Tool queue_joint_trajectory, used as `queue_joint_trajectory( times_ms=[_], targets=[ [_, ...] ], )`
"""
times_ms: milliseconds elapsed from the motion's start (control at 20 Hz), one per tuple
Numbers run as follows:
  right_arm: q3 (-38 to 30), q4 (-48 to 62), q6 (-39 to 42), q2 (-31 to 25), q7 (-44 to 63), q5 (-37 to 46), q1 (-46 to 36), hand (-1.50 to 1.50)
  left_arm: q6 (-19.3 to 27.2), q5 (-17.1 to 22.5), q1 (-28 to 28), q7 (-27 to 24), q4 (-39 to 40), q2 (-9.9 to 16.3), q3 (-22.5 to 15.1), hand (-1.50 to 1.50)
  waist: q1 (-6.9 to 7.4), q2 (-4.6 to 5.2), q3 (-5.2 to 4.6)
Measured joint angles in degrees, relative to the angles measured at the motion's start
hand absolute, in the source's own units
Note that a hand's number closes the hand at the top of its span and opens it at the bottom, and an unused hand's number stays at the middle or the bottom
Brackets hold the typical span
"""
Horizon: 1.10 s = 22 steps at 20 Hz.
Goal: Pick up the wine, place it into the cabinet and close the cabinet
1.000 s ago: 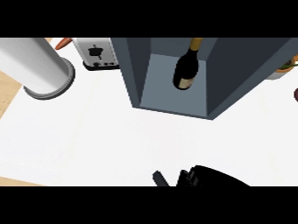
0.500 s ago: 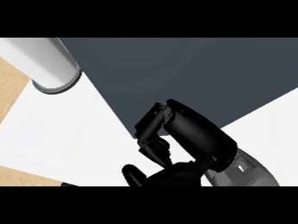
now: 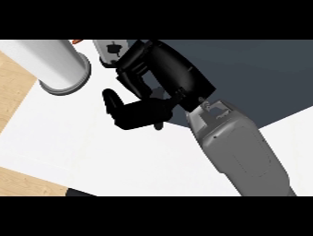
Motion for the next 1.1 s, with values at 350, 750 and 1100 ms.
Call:
queue_joint_trajectory(
  times_ms=[350,750,1100],
  targets=[
    [1.0,10.7,-1.6,0.1,-2.3,-7.5,-8.9,1.50,-0.1,-0.2,-1.1,0.5,0.6,-0.6,-0.4,1.50,0.66,0.00,-0.99],
    [1.0,18.2,-5.2,0.1,-3.7,-12.4,-13.1,1.50,0.1,0.1,-0.9,0.4,1.7,-1.1,-0.1,1.50,-0.47,-1.11,-1.70],
    [2.1,21.3,-4.7,0.1,-6.7,-15.1,-14.4,1.50,0.5,0.2,-0.5,0.3,2.3,-1.7,0.0,1.50,-1.77,-1.76,-2.10]
  ],
)
